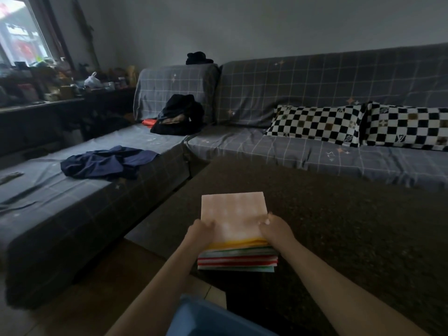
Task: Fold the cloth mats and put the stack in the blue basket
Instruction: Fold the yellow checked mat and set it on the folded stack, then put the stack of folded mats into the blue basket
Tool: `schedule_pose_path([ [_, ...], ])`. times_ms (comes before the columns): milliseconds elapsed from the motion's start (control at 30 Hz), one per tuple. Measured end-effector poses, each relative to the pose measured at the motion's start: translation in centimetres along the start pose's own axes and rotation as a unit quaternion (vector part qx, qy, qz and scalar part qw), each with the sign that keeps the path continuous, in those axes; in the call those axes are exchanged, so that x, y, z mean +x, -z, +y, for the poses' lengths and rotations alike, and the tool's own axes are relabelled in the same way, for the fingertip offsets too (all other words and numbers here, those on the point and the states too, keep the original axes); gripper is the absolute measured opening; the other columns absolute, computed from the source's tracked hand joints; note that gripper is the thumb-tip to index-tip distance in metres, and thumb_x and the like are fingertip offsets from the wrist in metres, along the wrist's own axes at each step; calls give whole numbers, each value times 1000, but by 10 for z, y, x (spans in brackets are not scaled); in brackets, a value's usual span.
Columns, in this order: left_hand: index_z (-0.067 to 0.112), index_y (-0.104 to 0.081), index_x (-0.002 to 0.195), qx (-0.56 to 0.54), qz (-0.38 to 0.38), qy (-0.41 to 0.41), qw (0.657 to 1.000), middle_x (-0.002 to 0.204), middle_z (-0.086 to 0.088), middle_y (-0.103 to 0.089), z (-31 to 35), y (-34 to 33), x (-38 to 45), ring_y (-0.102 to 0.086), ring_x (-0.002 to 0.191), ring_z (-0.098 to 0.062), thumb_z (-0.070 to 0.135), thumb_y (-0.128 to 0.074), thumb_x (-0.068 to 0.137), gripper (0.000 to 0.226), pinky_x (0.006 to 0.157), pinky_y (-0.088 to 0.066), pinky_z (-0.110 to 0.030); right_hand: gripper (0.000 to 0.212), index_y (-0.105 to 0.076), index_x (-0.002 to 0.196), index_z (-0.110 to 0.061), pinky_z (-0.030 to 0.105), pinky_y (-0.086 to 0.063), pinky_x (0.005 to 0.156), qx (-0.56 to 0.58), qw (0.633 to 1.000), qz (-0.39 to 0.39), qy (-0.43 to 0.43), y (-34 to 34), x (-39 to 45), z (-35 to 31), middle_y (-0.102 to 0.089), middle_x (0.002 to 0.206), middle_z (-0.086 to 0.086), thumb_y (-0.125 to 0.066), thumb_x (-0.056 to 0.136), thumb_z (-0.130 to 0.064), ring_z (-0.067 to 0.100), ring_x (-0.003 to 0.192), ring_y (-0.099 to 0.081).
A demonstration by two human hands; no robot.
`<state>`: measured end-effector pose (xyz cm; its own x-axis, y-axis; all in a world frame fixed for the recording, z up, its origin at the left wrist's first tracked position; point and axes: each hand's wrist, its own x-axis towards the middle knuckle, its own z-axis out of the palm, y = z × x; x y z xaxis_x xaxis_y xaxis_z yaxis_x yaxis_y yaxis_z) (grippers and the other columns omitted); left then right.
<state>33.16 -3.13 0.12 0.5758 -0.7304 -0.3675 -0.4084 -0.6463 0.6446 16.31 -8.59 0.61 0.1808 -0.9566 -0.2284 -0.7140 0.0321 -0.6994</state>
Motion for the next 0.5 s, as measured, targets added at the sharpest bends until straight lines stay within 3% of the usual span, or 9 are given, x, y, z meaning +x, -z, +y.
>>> schedule_pose_path([
  [67,3,-48,126,-40,-27,37,998,87,-4,-52,0,4,-1,-52,73,-14,37,-40,100,43,71,-41,-27,44,-39,138,-10,28,-40,76,7,1000,-5,-8,-2,0,2,-56,118,7,-37,99,-31,13,90,-51],
  [233,4,-40,137,-106,-60,61,991,121,-11,-55,-5,12,-5,-55,108,-26,49,-48,95,62,96,-43,-37,53,-30,145,-11,33,-41,96,31,998,-39,-25,1,-10,4,-49,134,10,-42,97,-31,23,119,-50],
  [333,5,-40,138,-119,-46,61,990,124,-12,-56,-17,6,-11,-58,108,-26,54,-46,93,67,90,-46,-35,55,-29,146,-13,37,-39,104,66,996,-43,-31,-1,-20,10,-46,137,9,-45,97,-33,24,122,-48],
  [400,7,-44,134,-143,-42,60,987,116,-11,-60,-27,3,-20,-61,100,-24,57,-46,92,65,83,-48,-33,53,-34,144,-13,38,-40,102,85,995,-49,-27,-3,-29,14,-48,135,8,-46,96,-33,23,119,-49],
  [500,12,-50,128,-171,-33,53,983,114,-10,-61,-51,0,-29,-65,95,-26,71,-48,79,76,90,-52,-40,41,-46,134,-15,31,-43,87,112,992,-61,-6,-8,-48,19,-55,113,3,-47,96,-31,18,103,-53],
])
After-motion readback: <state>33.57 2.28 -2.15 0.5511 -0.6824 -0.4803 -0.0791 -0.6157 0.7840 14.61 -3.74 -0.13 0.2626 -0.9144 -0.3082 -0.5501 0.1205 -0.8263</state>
